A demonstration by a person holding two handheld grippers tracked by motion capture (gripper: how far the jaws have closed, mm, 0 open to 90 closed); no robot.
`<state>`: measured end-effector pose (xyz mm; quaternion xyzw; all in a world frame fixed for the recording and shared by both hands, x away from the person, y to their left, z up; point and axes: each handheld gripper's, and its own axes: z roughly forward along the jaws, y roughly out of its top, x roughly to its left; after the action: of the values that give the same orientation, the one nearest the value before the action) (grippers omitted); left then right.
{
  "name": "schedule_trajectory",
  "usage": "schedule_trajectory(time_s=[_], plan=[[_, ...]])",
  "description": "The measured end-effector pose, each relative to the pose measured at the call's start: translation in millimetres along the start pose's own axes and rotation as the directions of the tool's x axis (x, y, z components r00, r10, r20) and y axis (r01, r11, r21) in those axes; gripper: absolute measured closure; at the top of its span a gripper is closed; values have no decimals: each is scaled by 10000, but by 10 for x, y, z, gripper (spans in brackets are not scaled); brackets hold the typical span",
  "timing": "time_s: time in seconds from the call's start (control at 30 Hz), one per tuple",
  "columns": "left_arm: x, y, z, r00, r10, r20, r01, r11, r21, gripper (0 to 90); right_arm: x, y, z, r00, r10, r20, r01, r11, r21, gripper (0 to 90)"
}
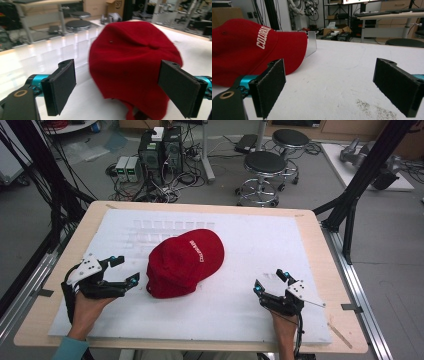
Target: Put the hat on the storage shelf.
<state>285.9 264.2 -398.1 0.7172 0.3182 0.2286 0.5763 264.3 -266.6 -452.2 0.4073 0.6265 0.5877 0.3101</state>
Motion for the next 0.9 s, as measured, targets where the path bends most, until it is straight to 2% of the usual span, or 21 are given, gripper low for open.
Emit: schedule_trajectory(time_s=[0.17,0.2,0.23,0.53,0.6,0.73,0.77,0.87,0.9], plan=[[-106,75,105,9980,-243,588,225,9992,326,141,-4,1,-1,10000,2,-21,-2,10000,29,100],[-128,80,126,9976,-250,643,227,9991,364,141,-4,1,-1,10000,2,-21,-2,10000,29,100],[-182,81,187,9974,-161,705,118,9981,599,141,-4,1,-1,10000,22,-40,-22,10000,37,100],[-319,4,435,9974,-265,668,172,9907,1351,140,-6,1,-1,10000,8,-61,-8,10000,-5,100],[-330,-3,453,9975,-309,636,220,9904,1362,140,-6,1,-2,10000,16,-67,-16,10000,-2,100],[-350,-29,498,9967,-566,580,471,9870,1535,141,1,0,-3,10000,21,-54,-21,10000,-6,100],[-354,-50,530,9954,-765,581,657,9833,1700,141,-2,-1,-5,10000,-11,-53,11,10000,-40,100],[-355,-68,569,9944,-901,560,783,9794,1863,145,-7,-1,-5,10000,-25,-55,24,10000,-80,100],[-356,-78,594,9919,-1084,656,938,9762,1954,148,-7,-2,-4,10000,-15,-58,15,10000,-79,100]])
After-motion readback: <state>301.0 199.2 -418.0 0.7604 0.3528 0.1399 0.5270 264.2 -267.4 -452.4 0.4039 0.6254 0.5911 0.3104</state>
